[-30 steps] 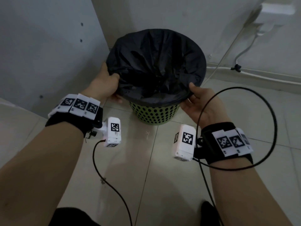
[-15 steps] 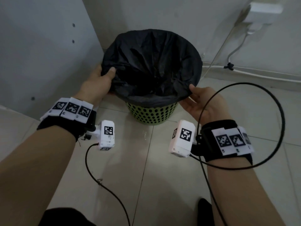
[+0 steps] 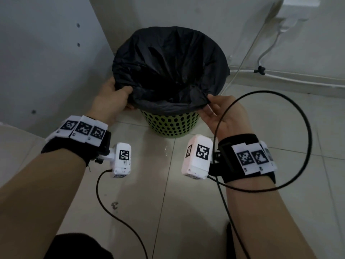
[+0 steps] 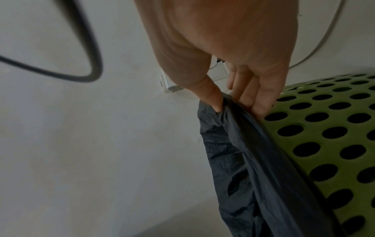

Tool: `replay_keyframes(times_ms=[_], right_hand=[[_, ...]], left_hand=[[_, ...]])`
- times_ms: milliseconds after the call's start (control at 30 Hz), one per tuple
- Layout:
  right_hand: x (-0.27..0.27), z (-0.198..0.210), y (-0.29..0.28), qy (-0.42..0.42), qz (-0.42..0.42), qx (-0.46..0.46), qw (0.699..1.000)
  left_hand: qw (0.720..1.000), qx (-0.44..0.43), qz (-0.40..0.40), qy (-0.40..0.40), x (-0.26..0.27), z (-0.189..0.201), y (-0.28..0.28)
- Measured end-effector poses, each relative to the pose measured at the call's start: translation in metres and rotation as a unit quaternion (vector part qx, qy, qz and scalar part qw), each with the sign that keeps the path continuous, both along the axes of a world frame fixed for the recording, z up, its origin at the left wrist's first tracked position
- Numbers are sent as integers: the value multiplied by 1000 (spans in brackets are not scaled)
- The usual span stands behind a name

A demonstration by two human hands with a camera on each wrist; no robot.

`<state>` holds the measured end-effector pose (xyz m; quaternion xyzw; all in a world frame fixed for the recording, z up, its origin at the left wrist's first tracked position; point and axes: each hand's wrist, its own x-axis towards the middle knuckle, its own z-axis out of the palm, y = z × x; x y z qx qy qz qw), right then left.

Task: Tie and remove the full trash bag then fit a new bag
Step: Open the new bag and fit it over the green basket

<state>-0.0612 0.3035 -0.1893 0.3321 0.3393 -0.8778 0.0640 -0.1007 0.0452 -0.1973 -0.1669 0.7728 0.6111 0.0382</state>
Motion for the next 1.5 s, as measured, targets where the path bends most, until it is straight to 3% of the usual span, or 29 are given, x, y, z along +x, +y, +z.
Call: replay_keyframes(times_ms=[200,400,600,900,1067,1167,1267,1500], right_hand=[[3,5,-9,17,-17,-33,999],[25,0,-42,31,88,9,996],[25,-11,-60,57,-14,-31,998],[24,-11,-66,75,-25,-17,997],[26,-19,-71,67,-31,38,997],[25,-24,-62,48,5,65,997],[18,-24,-33,22,-13,104,994],[10,-11,8,28,23,74,997]], left_hand=[[999,34,-20,-9,1,1,3],[997,66,-25,-28,8,2,6],[984,178,9,-30,7,3,5],[952,281,90,-79,-11,-7,6],[950,281,120,-72,-8,-10,10],[968,216,109,-69,-1,-16,17],[981,164,101,-38,-6,-13,14],[987,134,48,-68,-6,-1,0]])
